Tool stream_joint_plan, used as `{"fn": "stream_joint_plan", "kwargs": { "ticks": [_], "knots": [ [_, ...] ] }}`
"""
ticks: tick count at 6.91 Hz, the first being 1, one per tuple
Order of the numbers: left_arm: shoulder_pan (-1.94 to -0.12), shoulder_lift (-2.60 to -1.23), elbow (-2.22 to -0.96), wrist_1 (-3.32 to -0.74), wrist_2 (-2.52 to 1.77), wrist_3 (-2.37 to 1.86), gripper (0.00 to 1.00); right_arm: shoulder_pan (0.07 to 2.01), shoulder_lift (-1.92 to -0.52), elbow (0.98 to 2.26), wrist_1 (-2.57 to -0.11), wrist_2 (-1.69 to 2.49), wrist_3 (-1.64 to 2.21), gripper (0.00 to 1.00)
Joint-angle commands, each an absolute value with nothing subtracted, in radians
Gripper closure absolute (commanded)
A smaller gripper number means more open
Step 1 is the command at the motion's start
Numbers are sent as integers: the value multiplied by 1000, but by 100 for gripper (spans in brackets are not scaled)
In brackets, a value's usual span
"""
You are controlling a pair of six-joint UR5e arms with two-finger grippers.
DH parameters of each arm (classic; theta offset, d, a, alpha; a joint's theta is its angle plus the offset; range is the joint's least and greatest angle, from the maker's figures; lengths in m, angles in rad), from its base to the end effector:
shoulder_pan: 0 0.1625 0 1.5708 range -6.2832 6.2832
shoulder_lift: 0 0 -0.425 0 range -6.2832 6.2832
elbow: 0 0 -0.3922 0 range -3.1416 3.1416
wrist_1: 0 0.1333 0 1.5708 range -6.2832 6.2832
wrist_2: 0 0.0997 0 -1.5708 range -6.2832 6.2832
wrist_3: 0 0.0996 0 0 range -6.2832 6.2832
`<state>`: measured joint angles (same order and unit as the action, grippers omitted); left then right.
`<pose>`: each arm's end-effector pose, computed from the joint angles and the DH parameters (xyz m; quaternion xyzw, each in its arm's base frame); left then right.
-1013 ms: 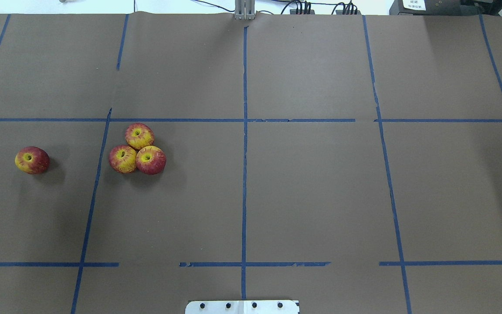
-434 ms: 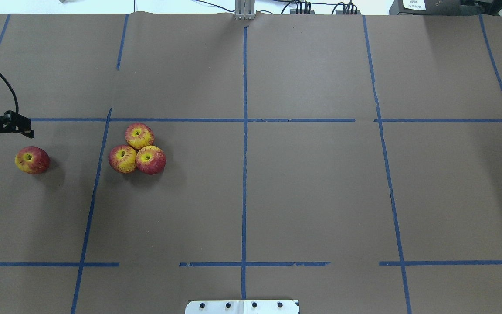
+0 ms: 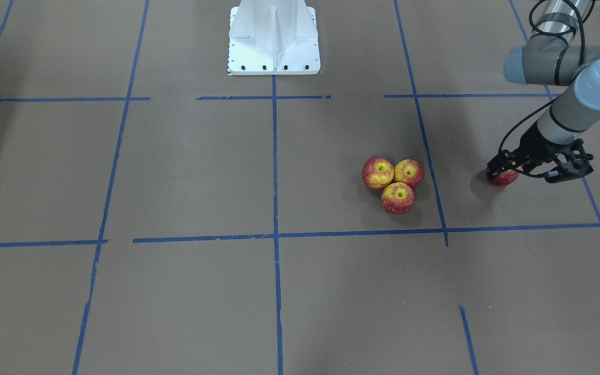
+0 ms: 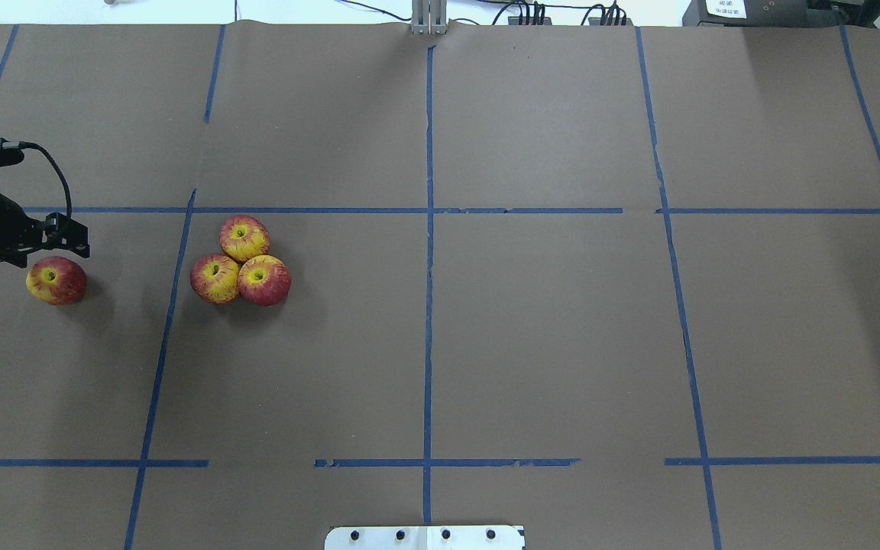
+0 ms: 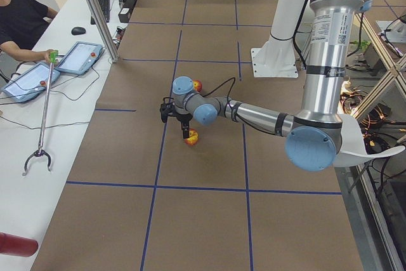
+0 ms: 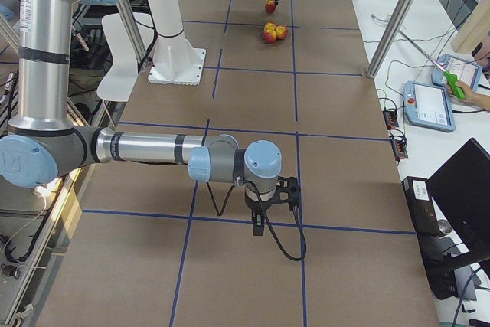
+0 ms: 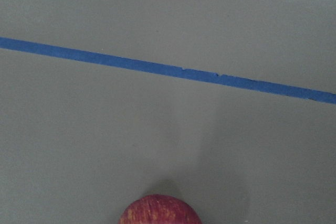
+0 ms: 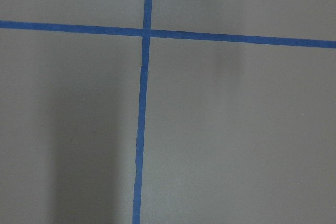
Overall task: Stack apples
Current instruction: 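Move the left gripper down over the lone red-yellow apple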
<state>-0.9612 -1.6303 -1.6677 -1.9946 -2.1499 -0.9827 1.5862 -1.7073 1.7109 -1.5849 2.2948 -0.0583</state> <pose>0.2456 -0.4893 0.5407 -0.0038 0.3873 -0.0901 0.9175 0.0740 -0.4322 0.6578 0.0081 -0.3541 -0.0182 0.9350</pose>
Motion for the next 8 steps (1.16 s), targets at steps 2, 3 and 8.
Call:
{"fn": "stream_joint_plan", "kwargs": {
  "ticks": [2,3,8],
  "knots": [
    [-951,-1621,-1667,-1987,-2115,-988,0,1586,-1707,1710,-1585,2296,-58,0],
    [-945,-1621,-1648,-1987,-2114,-988,0,1586,-1707,1712,-1585,2296,-58,0],
    [-907,-1624,-1615,-2000,-2121,-983,26,1586,-1707,1710,-1585,2296,-58,0]
  ]
}}
